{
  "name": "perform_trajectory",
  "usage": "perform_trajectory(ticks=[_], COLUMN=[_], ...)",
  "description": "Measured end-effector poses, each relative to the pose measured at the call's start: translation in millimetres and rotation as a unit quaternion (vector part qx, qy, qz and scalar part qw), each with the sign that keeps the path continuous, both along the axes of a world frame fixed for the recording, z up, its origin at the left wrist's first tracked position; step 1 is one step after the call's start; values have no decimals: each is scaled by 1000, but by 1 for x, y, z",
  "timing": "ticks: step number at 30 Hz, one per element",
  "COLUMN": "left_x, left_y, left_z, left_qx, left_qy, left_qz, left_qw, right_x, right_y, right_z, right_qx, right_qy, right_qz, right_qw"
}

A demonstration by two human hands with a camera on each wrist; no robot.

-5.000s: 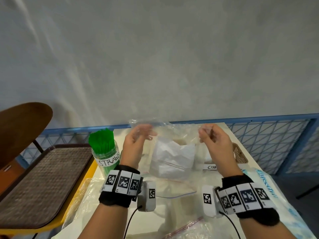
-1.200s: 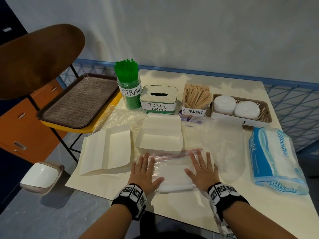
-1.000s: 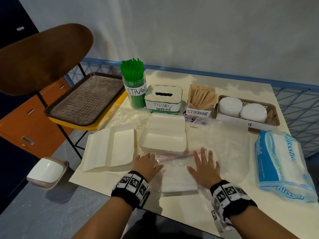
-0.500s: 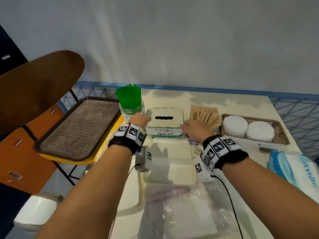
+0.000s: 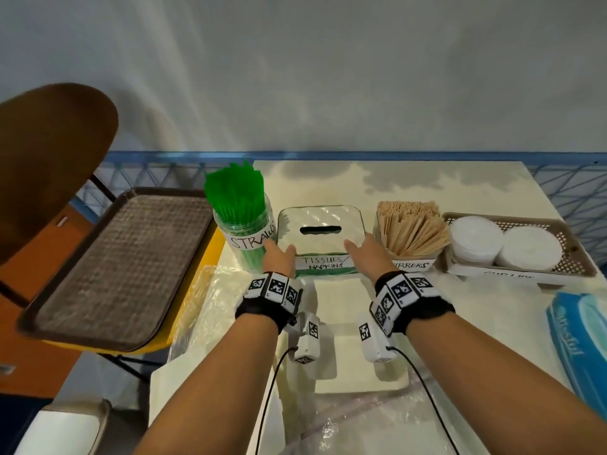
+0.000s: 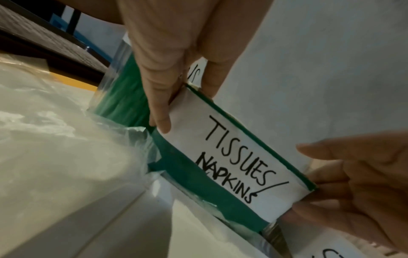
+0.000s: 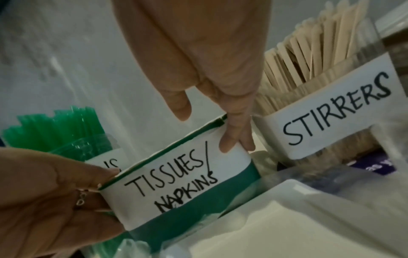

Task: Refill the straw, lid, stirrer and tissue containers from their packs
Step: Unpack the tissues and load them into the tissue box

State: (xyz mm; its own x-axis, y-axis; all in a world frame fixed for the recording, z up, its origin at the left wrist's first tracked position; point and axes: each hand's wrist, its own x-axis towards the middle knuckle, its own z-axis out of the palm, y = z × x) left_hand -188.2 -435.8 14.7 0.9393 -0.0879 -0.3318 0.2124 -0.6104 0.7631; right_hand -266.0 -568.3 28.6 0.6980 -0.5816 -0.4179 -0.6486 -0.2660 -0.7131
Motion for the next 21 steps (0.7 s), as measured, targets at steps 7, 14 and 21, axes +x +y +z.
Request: perform_trajectory(ticks=[7, 14, 21], left_x=[-22, -92, -196], left_y=[7, 21, 5], left_z=[33, 92, 68], left_qx=[-79, -214, -230], left_qy=[-72, -185, -91], left_qz=[-24, -53, -195], left_qw=[994, 958, 949], right_x=[-15, -90, -216], right_y=[-7, -15, -38], right_z=[20, 70, 57], right_qx=[30, -7, -112], right_qy=[-94, -225, -151], right_qz=[-11, -52, -85], right_qw=[995, 973, 978])
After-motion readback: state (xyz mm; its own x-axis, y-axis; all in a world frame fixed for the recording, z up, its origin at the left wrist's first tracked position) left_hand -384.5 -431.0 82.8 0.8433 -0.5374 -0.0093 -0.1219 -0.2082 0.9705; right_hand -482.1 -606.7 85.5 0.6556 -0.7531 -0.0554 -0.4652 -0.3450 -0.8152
